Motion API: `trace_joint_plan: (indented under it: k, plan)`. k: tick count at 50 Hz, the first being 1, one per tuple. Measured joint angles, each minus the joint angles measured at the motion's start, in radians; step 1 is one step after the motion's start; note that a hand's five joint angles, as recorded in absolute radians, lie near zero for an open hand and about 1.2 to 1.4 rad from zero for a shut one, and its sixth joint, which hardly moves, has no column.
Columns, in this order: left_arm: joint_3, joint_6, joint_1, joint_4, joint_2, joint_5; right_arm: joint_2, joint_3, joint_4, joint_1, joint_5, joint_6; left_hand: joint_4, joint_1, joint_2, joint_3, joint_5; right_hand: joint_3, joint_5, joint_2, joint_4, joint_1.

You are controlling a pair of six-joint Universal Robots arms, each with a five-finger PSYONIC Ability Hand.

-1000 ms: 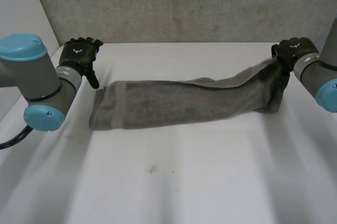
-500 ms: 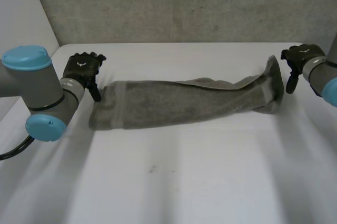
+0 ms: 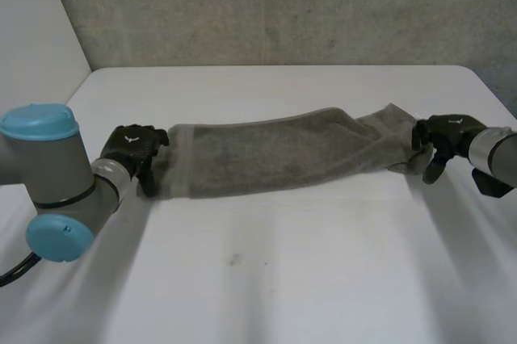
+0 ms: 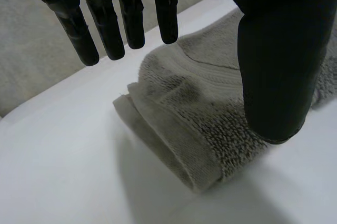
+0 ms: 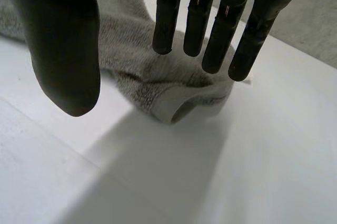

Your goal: Fold the towel.

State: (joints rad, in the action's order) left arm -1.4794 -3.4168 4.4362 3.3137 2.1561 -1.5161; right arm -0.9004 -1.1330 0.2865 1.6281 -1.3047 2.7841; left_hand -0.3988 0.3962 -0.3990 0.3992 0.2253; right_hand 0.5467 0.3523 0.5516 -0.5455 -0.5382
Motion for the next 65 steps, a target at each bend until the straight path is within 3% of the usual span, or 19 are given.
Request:
trace_joint_plan:
  k: [10, 25, 30, 34, 39, 48, 55, 65]
  plan:
    - [0.008, -0.058, 0.0, 0.035, 0.053, 0.017, 0.079, -0.034, -0.166, 0.001, -0.012, 0.004, -0.097, 0.1, -0.097, 0.097, 0.097, 0.11, 0.134, 0.089, -0.11, -0.12]
    - [0.01, -0.069, -0.001, 0.072, 0.084, 0.017, 0.141, -0.022, -0.248, 0.004, -0.031, -0.003, -0.192, 0.193, -0.192, 0.191, 0.189, 0.114, 0.138, 0.097, -0.117, -0.126]
    - [0.009, -0.069, -0.001, 0.073, 0.09, 0.017, 0.152, -0.023, -0.288, 0.008, -0.032, -0.006, -0.338, 0.341, -0.339, 0.338, 0.335, 0.341, 0.365, 0.339, -0.343, -0.353]
    - [0.012, -0.069, -0.001, 0.08, 0.099, 0.015, 0.158, -0.027, -0.337, 0.011, -0.042, -0.015, -0.57, 0.57, -0.574, 0.573, 0.565, 0.719, 0.75, 0.716, -0.728, -0.749]
    - [0.011, -0.069, -0.001, 0.097, 0.104, 0.012, 0.158, -0.03, -0.367, 0.012, -0.071, -0.025, -0.775, 0.748, -0.775, 0.77, 0.759, 0.779, 0.792, 0.747, -0.794, -0.772]
    - [-0.007, -0.07, 0.005, 0.098, 0.081, 0.006, 0.113, -0.06, -0.337, 0.002, -0.093, -0.084, -0.816, 0.77, -0.815, 0.81, 0.79, 0.779, 0.792, 0.747, -0.794, -0.772]
    - [-0.051, -0.07, 0.026, 0.094, 0.022, 0.008, 0.047, -0.144, -0.297, -0.026, -0.051, -0.183, -0.817, 0.772, -0.817, 0.812, 0.793, 0.779, 0.792, 0.747, -0.794, -0.772]
    - [-0.187, -0.078, 0.042, 0.104, -0.101, 0.015, -0.11, -0.358, -0.268, -0.078, 0.116, -0.319, -0.818, 0.776, -0.817, 0.813, 0.794, 0.779, 0.792, 0.749, -0.794, -0.772]
